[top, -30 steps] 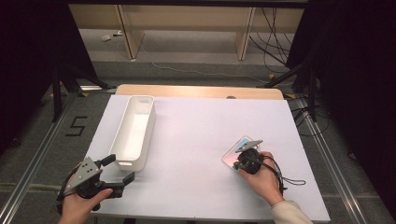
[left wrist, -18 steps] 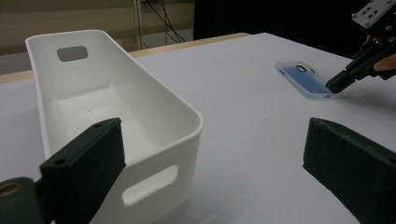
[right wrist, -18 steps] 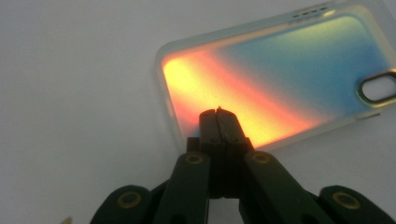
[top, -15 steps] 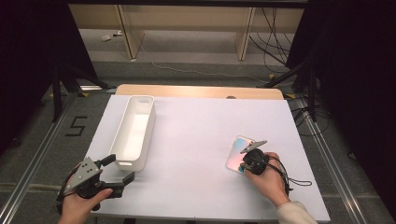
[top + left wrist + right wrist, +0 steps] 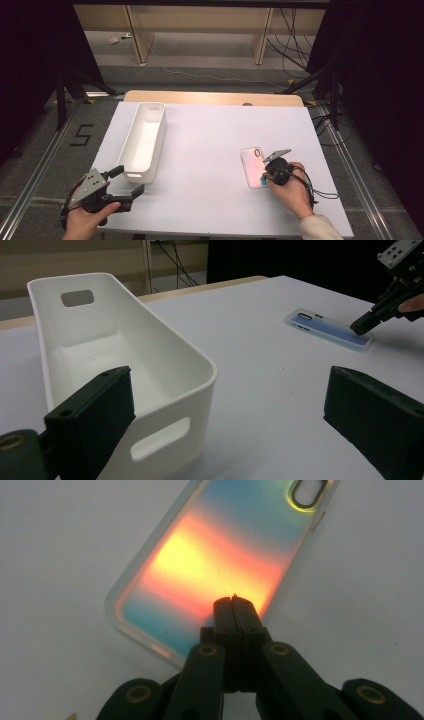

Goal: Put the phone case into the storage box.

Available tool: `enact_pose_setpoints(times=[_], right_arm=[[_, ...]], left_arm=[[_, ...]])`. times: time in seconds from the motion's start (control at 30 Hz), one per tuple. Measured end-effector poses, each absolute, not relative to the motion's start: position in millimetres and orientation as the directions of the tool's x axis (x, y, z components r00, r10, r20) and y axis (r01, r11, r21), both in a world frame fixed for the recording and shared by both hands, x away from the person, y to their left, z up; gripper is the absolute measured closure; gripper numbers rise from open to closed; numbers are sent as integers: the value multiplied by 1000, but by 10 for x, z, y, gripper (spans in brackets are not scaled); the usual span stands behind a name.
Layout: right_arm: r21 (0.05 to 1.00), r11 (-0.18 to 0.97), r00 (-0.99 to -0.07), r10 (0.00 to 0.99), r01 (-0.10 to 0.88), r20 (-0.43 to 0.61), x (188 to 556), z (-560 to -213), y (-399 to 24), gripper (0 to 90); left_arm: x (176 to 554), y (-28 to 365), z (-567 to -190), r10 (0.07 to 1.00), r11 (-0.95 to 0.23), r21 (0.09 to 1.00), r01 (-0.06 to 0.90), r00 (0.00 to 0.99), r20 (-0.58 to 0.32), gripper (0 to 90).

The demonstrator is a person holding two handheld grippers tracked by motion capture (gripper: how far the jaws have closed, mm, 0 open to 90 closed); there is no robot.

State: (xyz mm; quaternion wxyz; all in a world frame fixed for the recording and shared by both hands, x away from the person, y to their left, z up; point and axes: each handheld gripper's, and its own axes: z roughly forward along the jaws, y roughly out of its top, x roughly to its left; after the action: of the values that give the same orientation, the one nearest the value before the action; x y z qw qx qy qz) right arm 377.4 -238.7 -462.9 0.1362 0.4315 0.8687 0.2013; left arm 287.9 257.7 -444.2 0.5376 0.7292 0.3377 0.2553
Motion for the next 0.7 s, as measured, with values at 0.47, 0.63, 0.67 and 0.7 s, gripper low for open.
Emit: enact_pose_setpoints(times=[0.47,0.63,0.67,0.7], right_arm=[[473,546,-586,807,691,-74,3820,-4633,-2445,900],[478,554,-596,799,681,-78,3833,-4638,-2456,900],[482,560,-603,794,673,-81,3842,-4639,-2459,898],[482,560,-603,794,673,-81,3842,-4639,-2459,898]], left_arm=[[2878,2577,-4442,766,-194,957,216,642,10,56],[2883,2582,-4440,765,-200,957,210,643,18,57],[2883,2582,-4440,765,-200,957,210,643,18,57],[2884,2583,-4440,764,-200,957,211,645,18,57]])
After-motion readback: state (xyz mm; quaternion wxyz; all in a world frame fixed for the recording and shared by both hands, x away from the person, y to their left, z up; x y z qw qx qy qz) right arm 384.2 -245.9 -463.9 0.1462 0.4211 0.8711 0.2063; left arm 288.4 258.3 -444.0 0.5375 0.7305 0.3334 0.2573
